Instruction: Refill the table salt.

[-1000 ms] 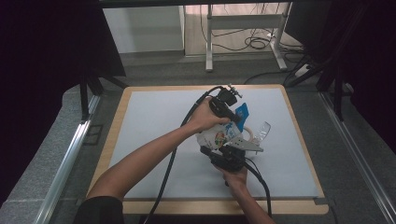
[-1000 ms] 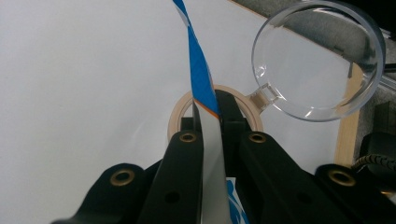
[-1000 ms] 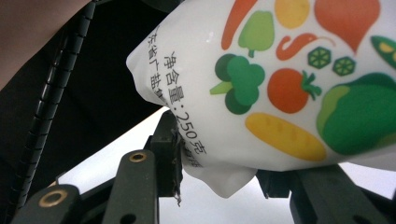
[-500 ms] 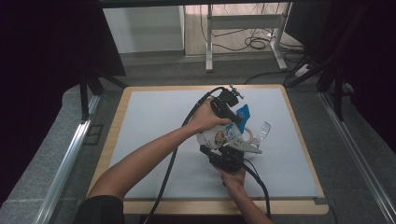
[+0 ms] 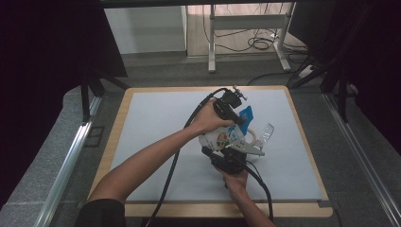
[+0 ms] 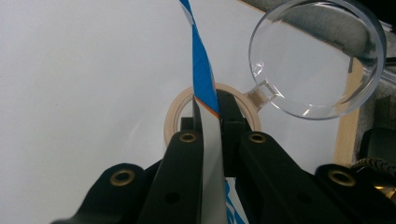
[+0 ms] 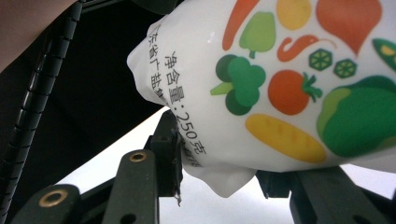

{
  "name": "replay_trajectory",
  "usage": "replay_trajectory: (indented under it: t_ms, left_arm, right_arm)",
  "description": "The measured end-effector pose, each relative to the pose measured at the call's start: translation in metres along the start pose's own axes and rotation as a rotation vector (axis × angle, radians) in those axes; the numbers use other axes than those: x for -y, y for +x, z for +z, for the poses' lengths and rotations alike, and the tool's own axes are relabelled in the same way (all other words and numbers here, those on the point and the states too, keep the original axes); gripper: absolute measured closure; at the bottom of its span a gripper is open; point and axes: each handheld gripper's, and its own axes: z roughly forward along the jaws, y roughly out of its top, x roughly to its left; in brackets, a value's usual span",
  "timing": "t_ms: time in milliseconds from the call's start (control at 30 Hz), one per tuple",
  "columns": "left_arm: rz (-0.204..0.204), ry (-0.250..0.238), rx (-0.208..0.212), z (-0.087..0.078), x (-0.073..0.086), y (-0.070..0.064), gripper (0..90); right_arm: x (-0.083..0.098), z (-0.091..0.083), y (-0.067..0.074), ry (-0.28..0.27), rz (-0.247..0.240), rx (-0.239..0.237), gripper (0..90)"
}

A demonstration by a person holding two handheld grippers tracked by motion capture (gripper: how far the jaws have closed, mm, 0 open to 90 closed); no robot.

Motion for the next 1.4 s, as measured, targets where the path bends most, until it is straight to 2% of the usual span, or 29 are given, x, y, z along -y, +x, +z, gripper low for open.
replay_trajectory:
  t_ms: [833,1400]
  left_arm:
    - [0.007,0.008,-0.004,0.0045,-0.0079,-0.0036,89.7]
    - [0.001,0.007,-0.007,0.0055,-0.0062,-0.0018,89.7]
  right_arm:
    - [-0.0020,-0.0010,-0.0043,-0.024,0.008,0.009,58.4]
    - [-0.0007,0.0024,-0.0041,-0.028,0.011,0.015,58.4]
